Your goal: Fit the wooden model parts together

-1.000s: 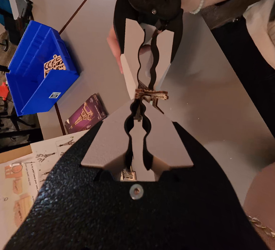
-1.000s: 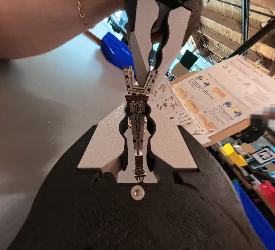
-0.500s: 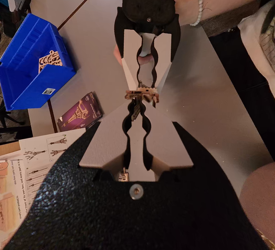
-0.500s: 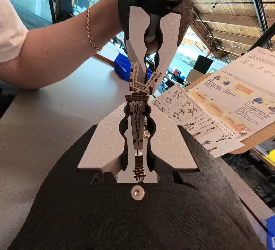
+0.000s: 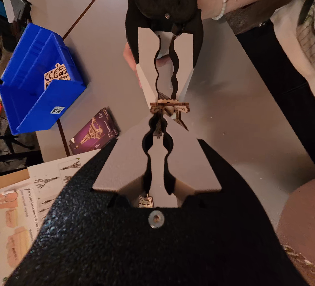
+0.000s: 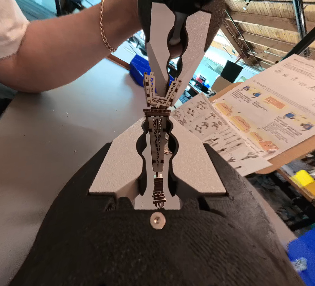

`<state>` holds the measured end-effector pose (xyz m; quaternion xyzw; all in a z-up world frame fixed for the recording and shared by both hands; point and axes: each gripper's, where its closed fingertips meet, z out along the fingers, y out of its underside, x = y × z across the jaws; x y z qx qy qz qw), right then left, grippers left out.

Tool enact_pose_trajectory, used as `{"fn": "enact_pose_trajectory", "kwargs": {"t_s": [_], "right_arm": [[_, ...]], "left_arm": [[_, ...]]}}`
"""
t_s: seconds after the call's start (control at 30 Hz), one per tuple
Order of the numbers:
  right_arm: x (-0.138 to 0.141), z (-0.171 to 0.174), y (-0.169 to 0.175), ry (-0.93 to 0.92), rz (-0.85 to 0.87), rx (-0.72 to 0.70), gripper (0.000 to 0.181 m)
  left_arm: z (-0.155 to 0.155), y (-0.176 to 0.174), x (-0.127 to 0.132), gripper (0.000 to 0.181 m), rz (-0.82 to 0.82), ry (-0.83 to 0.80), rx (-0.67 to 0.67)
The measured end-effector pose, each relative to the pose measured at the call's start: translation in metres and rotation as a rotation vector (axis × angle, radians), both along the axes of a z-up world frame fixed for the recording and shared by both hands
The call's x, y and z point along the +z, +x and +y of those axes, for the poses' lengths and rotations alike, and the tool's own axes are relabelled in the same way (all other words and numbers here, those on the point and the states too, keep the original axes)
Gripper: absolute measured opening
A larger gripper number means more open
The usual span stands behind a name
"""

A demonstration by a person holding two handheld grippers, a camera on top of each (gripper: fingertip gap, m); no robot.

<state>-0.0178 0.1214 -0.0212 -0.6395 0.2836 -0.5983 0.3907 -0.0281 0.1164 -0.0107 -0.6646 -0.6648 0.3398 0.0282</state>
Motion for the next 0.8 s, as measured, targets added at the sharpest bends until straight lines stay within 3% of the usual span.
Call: {"fn": "enact_pose_trajectory", "kwargs": {"t_s": [0.03,0.3,0.67,0.8], "right_arm": [[0.000,0.000,0.000,-0.045,0.009,-0.018,0.018],[0.017,-0.005,-0.004,-0.319,0.013,-0.184,0.018],[0.057,-0.016,-0.022,-0.429,-0.097,-0.347,0.018],[0.065,-0.018,-0.029,-0.446,-0.107,-0.373,0.018]], "left_arm": [[0.002,0.000,0.001,0.001,0.004,0.005,-0.009],[-0.003,-0.008,0.022,0.001,0.065,-0.143,-0.069],[-0.011,-0.030,0.061,0.003,-0.020,-0.566,-0.148],[-0.013,-0.036,0.066,0.003,-0.032,-0.627,-0.154]]}}
